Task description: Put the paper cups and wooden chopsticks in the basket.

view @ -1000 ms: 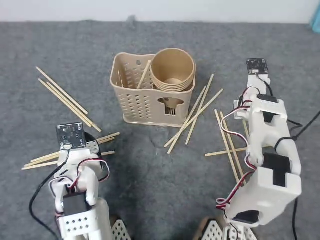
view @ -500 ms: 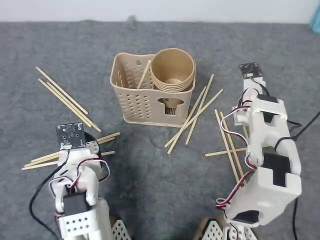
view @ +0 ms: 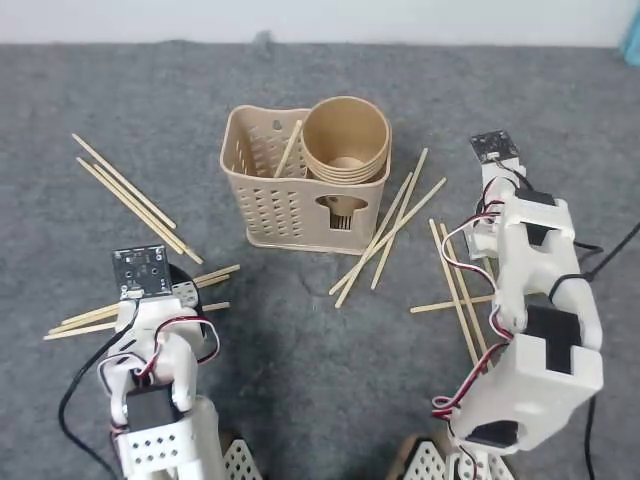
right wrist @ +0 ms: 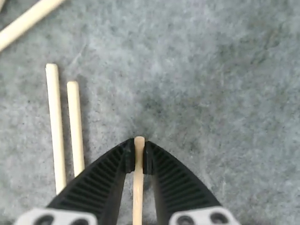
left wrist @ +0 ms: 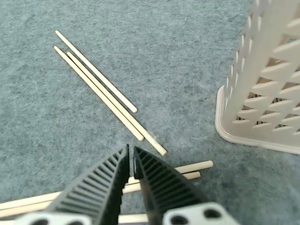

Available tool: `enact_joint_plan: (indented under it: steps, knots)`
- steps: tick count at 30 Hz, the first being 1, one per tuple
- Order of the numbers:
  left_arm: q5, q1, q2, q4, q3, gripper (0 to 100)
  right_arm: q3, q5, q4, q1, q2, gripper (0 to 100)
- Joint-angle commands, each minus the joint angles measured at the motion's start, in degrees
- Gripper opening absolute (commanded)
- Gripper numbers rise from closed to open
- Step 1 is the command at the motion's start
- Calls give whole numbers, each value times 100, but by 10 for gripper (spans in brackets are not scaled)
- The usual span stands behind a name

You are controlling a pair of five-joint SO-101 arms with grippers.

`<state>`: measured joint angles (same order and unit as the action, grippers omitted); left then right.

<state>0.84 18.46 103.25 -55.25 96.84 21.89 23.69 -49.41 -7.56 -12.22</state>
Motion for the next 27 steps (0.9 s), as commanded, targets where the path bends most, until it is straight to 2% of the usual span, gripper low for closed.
enact_joint_plan:
  steps: [1, 12, 16, 21, 24, 27]
  knots:
    - [18, 35, 62, 70, -22, 15, -571, 35, -259, -84, 189, 6]
    - [18, 35, 62, 70, -22, 15, -1714, 26, -2721, -286, 1780, 6]
    - [18, 35, 62, 79, -22, 15, -1679, 18, -3125, -189, 2642, 6]
    - [18, 35, 62, 79, -22, 15, -1292, 9, -3108, 57, 3705, 6]
    - [18, 35, 62, 79, -22, 15, -1081, -26, -2554, 154, 4374, 6]
    - [18, 35, 62, 79, -22, 15, -958, -501, -1842, 154, 4936, 6]
